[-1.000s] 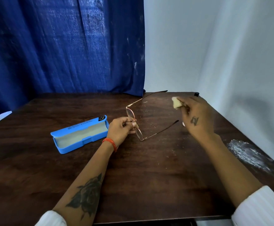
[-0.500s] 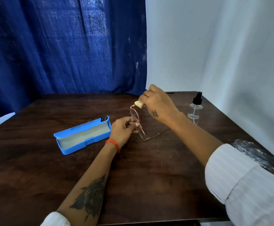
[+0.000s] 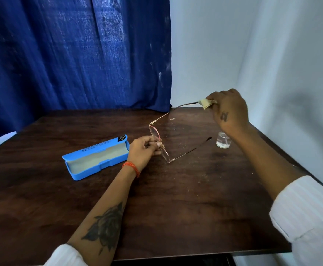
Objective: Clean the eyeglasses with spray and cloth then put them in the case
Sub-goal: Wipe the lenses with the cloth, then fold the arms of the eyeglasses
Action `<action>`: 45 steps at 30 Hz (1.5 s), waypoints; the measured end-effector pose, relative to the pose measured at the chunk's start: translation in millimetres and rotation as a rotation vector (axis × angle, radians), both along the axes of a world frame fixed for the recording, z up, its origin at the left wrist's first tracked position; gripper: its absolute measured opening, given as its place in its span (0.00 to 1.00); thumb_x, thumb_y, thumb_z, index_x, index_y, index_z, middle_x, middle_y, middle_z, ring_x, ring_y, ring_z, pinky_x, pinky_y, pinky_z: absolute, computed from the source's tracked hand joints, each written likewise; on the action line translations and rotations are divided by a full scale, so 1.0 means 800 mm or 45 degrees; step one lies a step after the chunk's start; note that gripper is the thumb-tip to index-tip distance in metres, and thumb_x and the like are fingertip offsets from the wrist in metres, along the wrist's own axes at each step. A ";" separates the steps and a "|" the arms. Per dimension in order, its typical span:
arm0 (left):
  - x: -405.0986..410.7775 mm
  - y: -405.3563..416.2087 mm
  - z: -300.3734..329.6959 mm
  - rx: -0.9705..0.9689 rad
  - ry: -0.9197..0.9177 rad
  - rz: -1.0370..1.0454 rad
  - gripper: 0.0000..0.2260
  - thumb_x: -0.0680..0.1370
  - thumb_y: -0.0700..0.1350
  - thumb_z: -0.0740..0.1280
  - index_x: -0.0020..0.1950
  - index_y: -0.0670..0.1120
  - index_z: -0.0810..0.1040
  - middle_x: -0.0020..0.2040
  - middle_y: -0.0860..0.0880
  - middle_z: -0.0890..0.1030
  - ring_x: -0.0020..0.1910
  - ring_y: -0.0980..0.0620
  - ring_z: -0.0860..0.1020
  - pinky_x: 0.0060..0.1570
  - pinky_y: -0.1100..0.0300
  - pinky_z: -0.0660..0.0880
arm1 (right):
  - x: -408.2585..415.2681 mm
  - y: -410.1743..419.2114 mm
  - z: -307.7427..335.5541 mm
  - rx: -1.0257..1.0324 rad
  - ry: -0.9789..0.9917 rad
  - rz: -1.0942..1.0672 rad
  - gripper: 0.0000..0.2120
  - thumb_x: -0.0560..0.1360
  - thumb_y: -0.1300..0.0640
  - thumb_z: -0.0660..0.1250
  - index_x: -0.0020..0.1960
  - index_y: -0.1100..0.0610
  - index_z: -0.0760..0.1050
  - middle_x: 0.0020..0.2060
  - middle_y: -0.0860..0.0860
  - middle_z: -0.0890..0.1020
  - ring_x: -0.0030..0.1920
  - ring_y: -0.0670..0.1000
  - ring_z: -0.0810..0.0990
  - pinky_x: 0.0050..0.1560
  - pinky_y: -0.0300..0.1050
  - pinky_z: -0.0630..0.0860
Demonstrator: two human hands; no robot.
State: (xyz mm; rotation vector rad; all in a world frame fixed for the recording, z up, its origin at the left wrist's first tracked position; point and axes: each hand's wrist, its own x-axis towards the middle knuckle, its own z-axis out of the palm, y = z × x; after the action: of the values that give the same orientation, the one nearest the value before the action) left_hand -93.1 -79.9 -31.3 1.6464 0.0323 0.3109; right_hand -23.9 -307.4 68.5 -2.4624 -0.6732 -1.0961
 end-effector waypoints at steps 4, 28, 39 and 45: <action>-0.002 -0.003 0.003 -0.132 0.001 -0.005 0.06 0.75 0.35 0.65 0.45 0.45 0.79 0.41 0.46 0.82 0.41 0.54 0.81 0.41 0.64 0.80 | -0.040 -0.009 -0.012 0.241 0.177 0.302 0.11 0.70 0.68 0.66 0.47 0.54 0.79 0.39 0.49 0.83 0.38 0.51 0.80 0.40 0.41 0.74; -0.009 -0.022 0.004 -0.677 -0.025 -0.055 0.05 0.75 0.35 0.65 0.49 0.40 0.78 0.38 0.47 0.83 0.40 0.54 0.83 0.42 0.60 0.80 | -0.083 0.051 -0.086 1.470 1.478 0.487 0.10 0.72 0.64 0.69 0.53 0.62 0.77 0.40 0.55 0.83 0.36 0.47 0.81 0.38 0.38 0.80; -0.009 -0.012 0.021 -0.852 -0.001 -0.094 0.10 0.79 0.46 0.60 0.53 0.42 0.76 0.49 0.44 0.82 0.54 0.43 0.80 0.53 0.50 0.78 | -0.069 0.043 -0.087 1.619 1.220 0.489 0.13 0.70 0.68 0.70 0.51 0.58 0.74 0.37 0.55 0.84 0.32 0.47 0.79 0.31 0.35 0.78; -0.009 -0.009 0.015 -0.508 -0.017 0.080 0.09 0.78 0.45 0.61 0.51 0.45 0.80 0.47 0.48 0.81 0.48 0.54 0.79 0.45 0.63 0.80 | -0.065 0.025 -0.089 1.283 0.967 0.552 0.10 0.69 0.68 0.71 0.46 0.56 0.78 0.37 0.54 0.83 0.31 0.44 0.80 0.33 0.32 0.77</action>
State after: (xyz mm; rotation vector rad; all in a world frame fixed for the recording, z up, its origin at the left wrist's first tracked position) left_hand -100.5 -86.9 -19.7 1.2491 0.1280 0.3394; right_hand -75.9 -287.2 -2.8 -1.5284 -0.2604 -0.1617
